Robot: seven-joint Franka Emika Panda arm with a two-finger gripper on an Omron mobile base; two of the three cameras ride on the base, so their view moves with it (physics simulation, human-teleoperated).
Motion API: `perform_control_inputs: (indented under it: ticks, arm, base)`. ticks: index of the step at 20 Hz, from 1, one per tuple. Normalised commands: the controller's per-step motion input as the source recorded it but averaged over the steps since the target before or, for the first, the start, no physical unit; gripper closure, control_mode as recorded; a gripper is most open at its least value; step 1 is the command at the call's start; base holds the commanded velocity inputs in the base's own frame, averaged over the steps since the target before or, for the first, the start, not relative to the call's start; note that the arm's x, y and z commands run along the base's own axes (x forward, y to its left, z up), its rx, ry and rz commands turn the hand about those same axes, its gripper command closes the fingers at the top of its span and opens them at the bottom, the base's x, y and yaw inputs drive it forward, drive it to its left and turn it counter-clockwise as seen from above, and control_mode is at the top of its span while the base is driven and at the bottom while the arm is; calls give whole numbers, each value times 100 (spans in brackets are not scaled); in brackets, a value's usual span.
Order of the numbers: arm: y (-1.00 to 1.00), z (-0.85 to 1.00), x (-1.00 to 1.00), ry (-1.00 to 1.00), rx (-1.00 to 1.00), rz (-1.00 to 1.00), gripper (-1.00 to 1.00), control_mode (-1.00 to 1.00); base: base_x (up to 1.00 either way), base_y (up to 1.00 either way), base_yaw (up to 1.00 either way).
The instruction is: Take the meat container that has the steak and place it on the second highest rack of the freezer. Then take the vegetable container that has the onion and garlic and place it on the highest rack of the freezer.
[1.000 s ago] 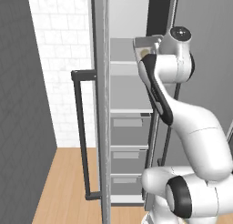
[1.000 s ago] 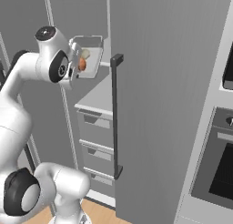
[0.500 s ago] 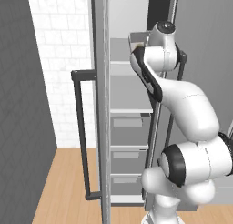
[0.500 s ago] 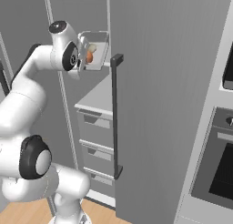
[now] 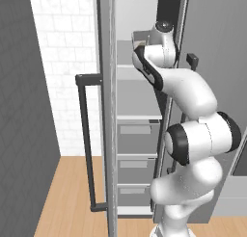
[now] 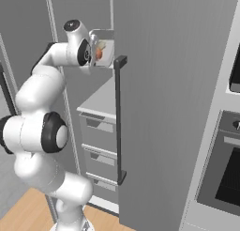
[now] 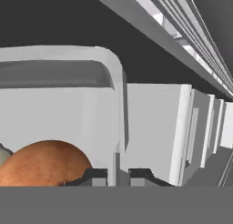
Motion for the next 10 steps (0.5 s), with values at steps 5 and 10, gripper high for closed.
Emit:
perform_control_inputs:
  ticks: [5,10]
  arm:
    - [0,0,81,0,0,-5,100,-100]
    - [0,0,84,0,0,-6,-100,-100]
  base:
    - [0,0,0]
    - [0,0,0]
